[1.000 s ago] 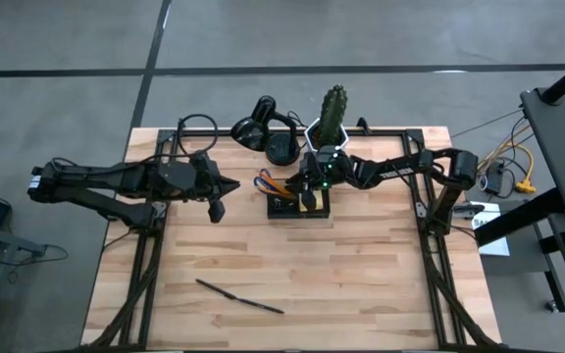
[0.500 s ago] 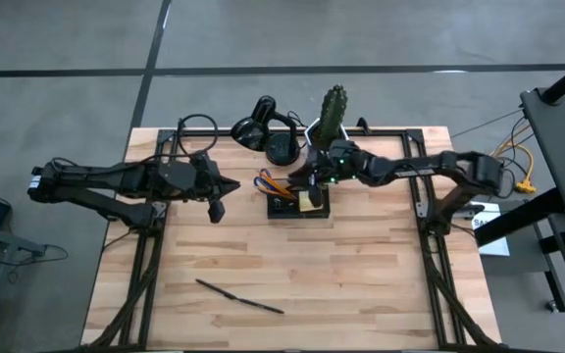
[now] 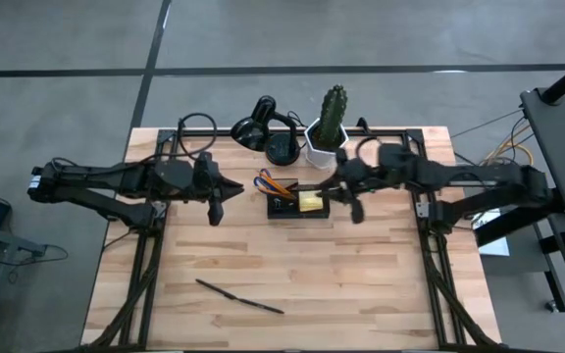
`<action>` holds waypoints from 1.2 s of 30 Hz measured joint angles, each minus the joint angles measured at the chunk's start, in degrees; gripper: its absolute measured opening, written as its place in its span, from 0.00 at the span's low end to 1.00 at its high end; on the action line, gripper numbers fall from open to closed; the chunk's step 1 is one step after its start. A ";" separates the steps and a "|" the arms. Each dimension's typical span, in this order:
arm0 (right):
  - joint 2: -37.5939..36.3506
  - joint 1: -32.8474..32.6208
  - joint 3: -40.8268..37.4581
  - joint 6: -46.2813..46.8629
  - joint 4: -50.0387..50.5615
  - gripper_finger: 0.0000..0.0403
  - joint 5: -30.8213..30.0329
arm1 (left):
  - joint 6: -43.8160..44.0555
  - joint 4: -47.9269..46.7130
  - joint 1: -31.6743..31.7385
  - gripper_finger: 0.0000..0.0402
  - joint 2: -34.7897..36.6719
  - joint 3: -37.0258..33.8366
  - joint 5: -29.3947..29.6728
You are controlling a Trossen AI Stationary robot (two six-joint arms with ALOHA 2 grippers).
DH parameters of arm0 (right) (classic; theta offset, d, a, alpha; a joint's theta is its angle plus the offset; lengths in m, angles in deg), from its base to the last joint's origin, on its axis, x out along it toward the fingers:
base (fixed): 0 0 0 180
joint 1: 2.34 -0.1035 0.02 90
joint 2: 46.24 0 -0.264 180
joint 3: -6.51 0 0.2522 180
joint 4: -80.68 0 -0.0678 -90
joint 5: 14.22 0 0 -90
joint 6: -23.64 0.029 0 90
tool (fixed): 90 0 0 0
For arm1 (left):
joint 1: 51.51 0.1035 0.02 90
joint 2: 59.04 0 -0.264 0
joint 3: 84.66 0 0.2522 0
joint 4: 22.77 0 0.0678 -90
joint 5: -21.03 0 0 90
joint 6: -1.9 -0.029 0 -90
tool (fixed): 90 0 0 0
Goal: Pick and place office supplies into organizer
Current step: Put the left black pen into the black desk organizer
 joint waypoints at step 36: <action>-32.67 -1.79 -21.79 14.83 12.74 0.10 -15.11 | 4.58 4.96 -5.39 0.46 -20.31 1.41 -32.71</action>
